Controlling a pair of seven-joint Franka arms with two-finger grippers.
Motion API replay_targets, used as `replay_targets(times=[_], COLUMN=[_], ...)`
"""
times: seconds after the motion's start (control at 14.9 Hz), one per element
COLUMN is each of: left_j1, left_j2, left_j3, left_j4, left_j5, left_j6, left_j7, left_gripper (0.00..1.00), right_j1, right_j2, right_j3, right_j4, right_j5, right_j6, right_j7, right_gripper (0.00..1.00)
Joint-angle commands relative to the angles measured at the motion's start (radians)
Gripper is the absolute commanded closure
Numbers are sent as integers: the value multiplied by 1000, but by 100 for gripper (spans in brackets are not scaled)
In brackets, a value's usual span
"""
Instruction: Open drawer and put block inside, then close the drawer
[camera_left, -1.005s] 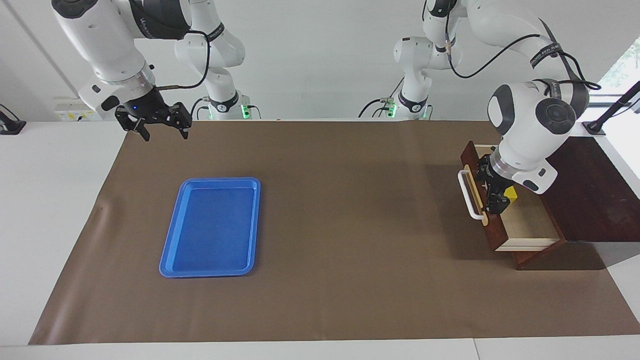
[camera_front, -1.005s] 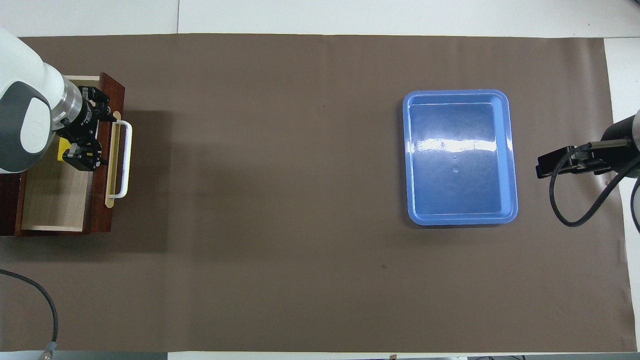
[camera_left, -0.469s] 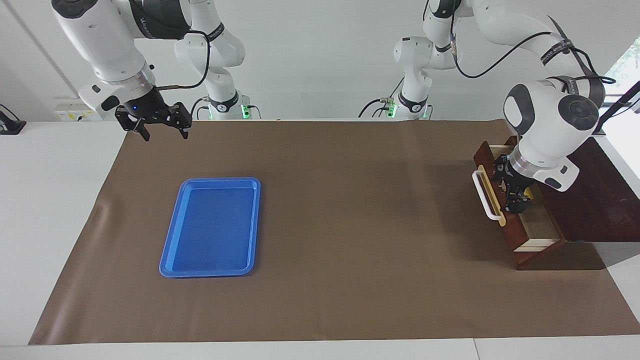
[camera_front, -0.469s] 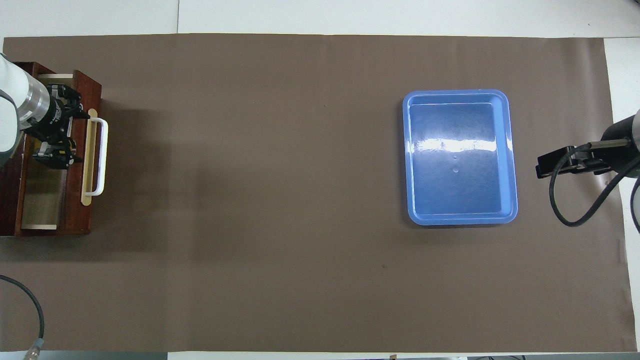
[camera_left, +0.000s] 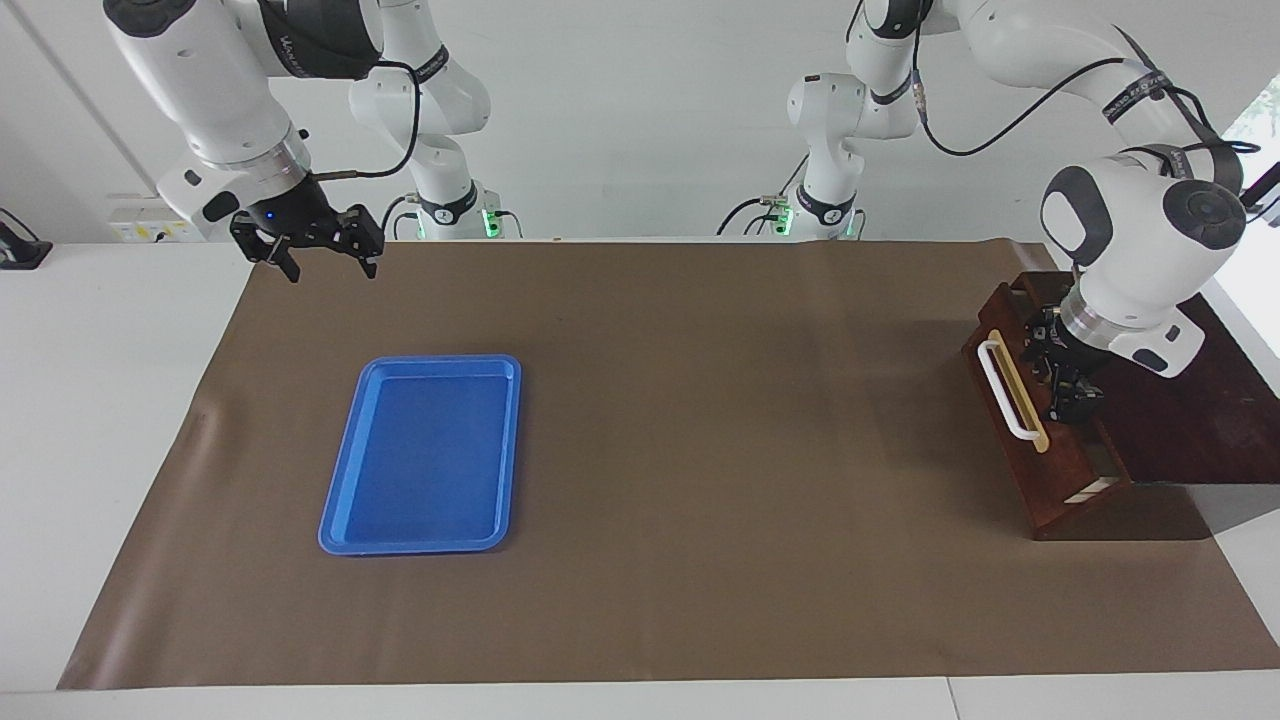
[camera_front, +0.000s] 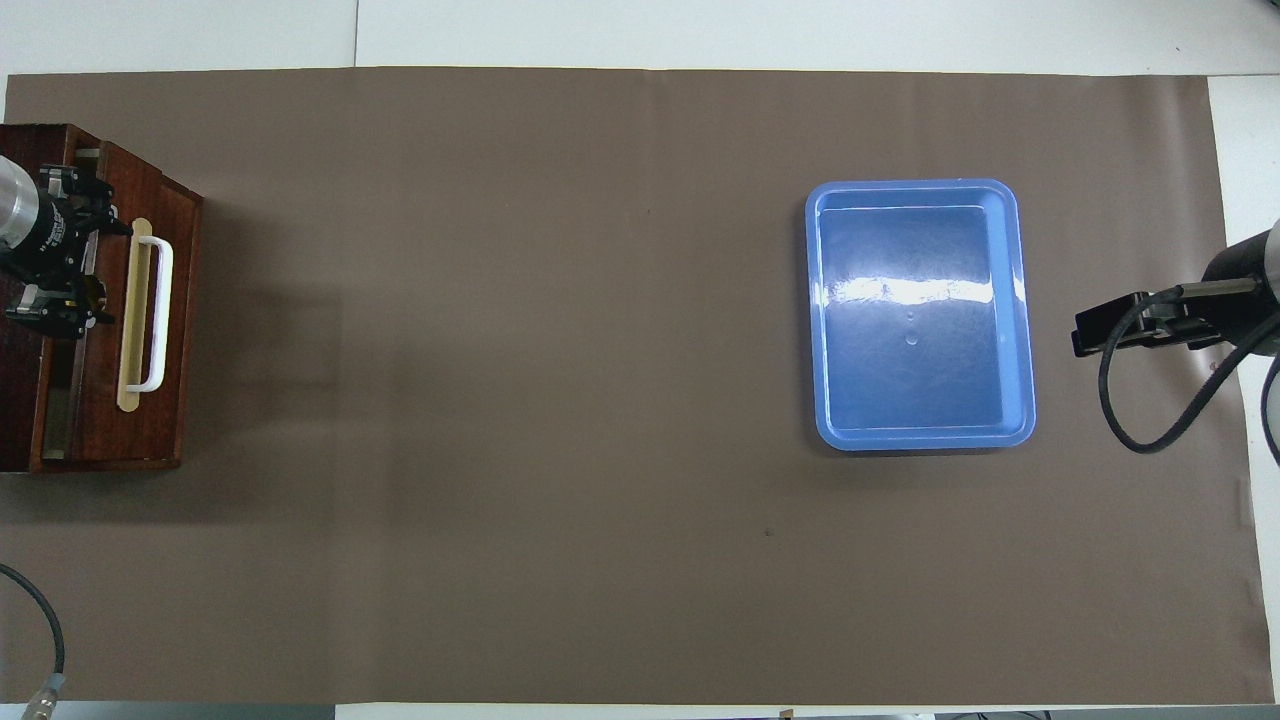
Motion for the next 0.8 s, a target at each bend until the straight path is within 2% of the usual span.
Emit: replay_targets(times=[0.0,0.27,0.74], left_j1=[4,7,4], left_j2=[-26,-28,-19], left_j3=[26,44,44], left_j4=[-40,-68,-51], left_j5=[16,17,16], left_j6=[50,105,75], left_j7=[63,97,106], left_gripper=[0,0,0], right_j1=[-11,-11,-11], right_j2=[-11,-11,-11], right_j3=[7,7,7], right_j4=[-5,-7,-7], right_j5=[-18,-18,-18], right_j6=[-13,-13,-11], right_j7=[-20,-18,-18], right_gripper=[0,0,0])
